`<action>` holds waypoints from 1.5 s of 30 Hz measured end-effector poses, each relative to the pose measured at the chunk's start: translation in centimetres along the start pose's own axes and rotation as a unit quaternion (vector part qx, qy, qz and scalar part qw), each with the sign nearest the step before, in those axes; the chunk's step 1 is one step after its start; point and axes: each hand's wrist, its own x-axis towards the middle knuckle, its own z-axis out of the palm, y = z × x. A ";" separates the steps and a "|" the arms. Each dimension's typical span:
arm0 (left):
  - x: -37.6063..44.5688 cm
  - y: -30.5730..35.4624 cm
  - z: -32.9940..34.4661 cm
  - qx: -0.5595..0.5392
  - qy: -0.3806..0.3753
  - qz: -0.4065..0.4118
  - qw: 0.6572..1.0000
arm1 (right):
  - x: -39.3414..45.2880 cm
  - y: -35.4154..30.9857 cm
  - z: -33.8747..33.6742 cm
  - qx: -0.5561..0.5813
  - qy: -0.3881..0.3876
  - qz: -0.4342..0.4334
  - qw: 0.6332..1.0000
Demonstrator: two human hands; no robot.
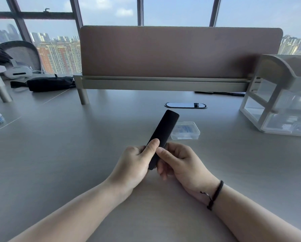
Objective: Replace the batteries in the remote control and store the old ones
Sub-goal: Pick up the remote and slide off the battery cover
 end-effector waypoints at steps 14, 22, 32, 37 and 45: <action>0.2 -0.5 0.3 -0.069 -0.003 -0.035 0.997 | 0.4 0.3 -0.3 -0.106 0.042 -0.020 0.993; 0.4 -0.5 0.0 -0.181 0.010 -0.056 0.982 | 0.2 0.6 -0.1 -0.234 0.123 -0.009 0.964; 0.7 -0.5 0.2 -0.271 0.002 -0.061 0.961 | 0.3 0.5 0.5 -0.333 0.155 -0.031 0.930; 0.7 -0.3 0.2 -0.216 0.051 -0.051 0.974 | 0.5 0.7 0.1 -0.299 0.146 -0.009 0.943; 2.0 -0.7 -1.5 -0.249 0.185 -0.057 0.949 | 0.6 0.4 -0.4 -0.046 0.079 0.023 0.996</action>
